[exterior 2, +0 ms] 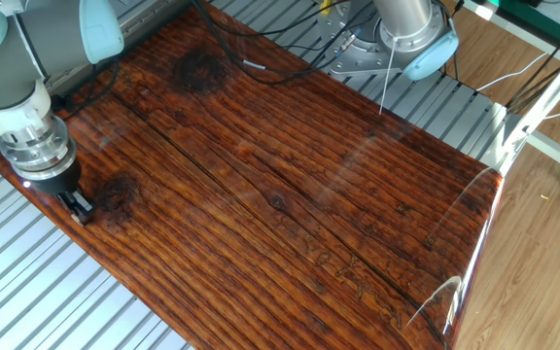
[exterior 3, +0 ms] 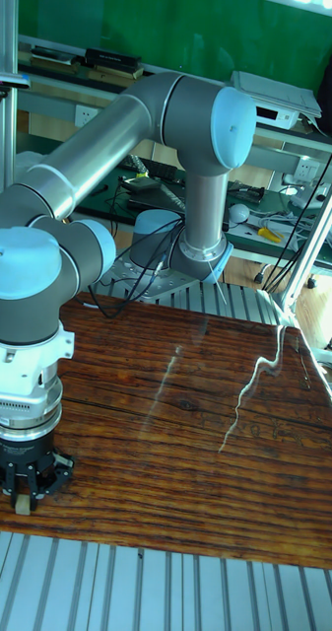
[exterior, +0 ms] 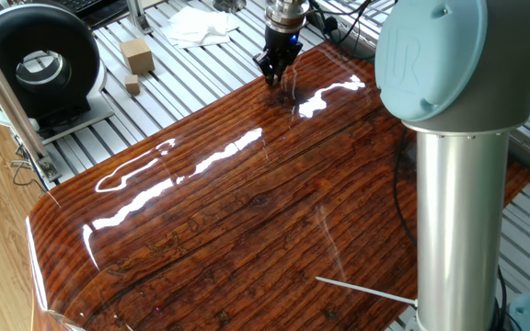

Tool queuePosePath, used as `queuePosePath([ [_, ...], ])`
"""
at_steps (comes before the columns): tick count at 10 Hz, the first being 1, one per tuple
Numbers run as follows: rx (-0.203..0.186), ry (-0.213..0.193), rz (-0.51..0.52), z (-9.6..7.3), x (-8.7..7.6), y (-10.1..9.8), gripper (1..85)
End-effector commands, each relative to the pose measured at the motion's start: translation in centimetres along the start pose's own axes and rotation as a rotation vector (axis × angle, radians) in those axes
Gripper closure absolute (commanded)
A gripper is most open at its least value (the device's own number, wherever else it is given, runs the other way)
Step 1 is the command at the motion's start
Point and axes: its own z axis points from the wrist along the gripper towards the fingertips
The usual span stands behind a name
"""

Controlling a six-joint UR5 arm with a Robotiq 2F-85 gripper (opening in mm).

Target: Hold a small block with the gripper and sweep it from left to right on the table

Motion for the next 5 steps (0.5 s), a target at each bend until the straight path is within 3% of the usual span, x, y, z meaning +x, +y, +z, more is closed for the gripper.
queuePosePath([
  [1, -0.01, -0.007, 0.014, -0.15, -0.16, 0.14, 84.7],
  [5, 0.003, -0.009, 0.025, -0.1, -0.18, 0.34, 84.7],
])
